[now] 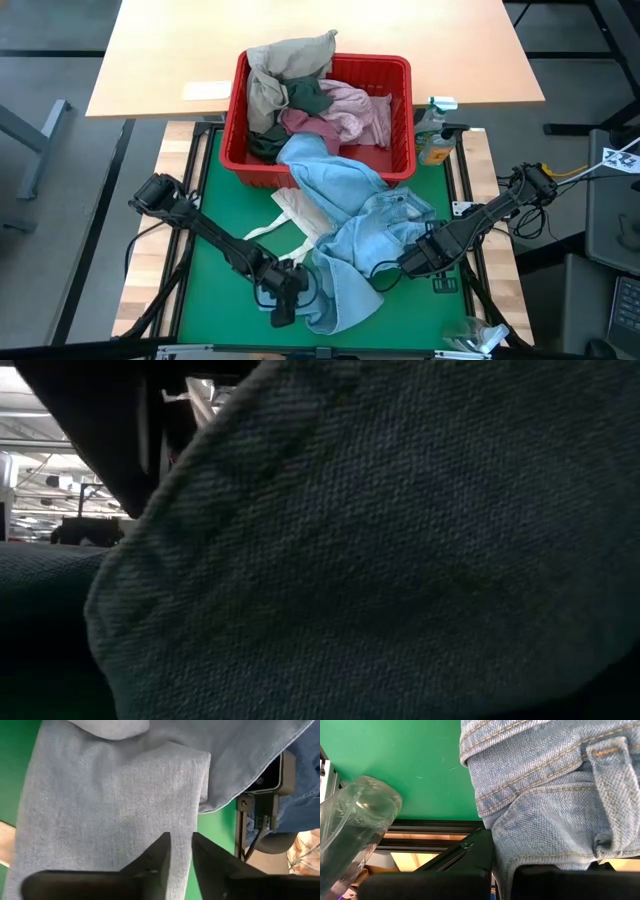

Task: Fold laundry
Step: Fold the blue jeans

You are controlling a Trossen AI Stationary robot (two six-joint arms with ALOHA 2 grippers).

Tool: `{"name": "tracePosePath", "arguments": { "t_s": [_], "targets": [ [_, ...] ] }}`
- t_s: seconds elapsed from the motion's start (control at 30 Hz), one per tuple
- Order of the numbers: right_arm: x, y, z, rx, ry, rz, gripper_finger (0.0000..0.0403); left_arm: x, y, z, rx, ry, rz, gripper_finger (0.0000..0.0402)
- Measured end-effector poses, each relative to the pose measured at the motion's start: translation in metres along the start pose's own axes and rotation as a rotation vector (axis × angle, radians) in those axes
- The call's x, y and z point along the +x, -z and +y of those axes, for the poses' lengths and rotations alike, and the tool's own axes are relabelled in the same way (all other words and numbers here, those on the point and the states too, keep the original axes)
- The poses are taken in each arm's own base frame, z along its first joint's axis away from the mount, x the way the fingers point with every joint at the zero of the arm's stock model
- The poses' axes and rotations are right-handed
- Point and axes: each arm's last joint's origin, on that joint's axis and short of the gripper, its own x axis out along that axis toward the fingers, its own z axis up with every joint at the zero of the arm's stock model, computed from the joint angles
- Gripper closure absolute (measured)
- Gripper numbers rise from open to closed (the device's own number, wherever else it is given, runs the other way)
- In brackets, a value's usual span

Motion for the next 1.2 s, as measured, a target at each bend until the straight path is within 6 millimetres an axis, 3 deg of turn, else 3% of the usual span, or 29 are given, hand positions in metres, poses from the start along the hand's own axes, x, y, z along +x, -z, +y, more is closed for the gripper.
{"name": "tracePosePath", "arguments": {
  "t_s": [0.23, 0.47, 0.7, 1.2],
  "targets": [
    [0.000, 0.000, 0.000, 0.000, 0.000, 0.000, 0.0388, 0.001, 0.001, 0.001, 0.075, -0.020, -0.001, 0.0237],
    [0.000, 0.000, 0.000, 0.000, 0.000, -0.001, 0.0388, 0.001, -0.005, 0.008, 0.223, -0.070, -0.034, 0.0193],
    [0.000, 0.000, 0.000, 0.000, -0.001, 0.000, 0.0388, 0.010, -0.005, 0.022, 0.287, -0.174, -0.001, 0.0189],
    [0.000, 0.000, 0.000, 0.000, -0.001, -0.001, 0.0388, 0.030, -0.009, 0.045, 0.276, -0.169, 0.092, 0.0190]
  ]
}}
